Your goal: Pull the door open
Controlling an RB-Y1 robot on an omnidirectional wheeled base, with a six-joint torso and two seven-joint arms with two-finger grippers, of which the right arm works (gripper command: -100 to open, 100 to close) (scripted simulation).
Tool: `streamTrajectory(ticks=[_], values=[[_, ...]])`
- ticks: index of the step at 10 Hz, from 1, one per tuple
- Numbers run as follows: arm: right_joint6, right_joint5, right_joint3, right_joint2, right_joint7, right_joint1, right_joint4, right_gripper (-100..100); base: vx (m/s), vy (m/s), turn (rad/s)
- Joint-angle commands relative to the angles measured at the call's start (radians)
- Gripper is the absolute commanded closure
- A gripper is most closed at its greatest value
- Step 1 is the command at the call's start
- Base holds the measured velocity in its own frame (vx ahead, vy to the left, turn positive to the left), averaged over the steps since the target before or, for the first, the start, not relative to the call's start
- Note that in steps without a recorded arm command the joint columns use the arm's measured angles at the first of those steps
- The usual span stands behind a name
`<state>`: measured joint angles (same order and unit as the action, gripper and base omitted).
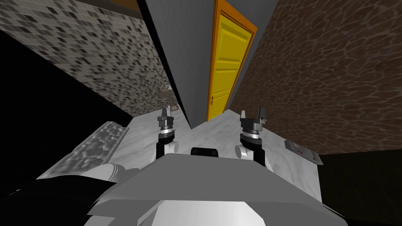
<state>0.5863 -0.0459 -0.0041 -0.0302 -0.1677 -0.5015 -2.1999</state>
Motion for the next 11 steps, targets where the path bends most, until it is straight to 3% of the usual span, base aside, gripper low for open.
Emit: streamTrajectory(ticks=[1,4,11], values=[[0.007,-0.017,0.002,-0.004,-0.020,0.010,0.031,-100,0.121,-0.088,0.186],[0.024,-0.068,-0.005,-0.022,-0.075,0.033,0.108,-100,0.104,-0.104,0.312],[0.057,-0.162,-0.018,-0.048,-0.176,0.075,0.251,-100,0.087,-0.112,0.227]])
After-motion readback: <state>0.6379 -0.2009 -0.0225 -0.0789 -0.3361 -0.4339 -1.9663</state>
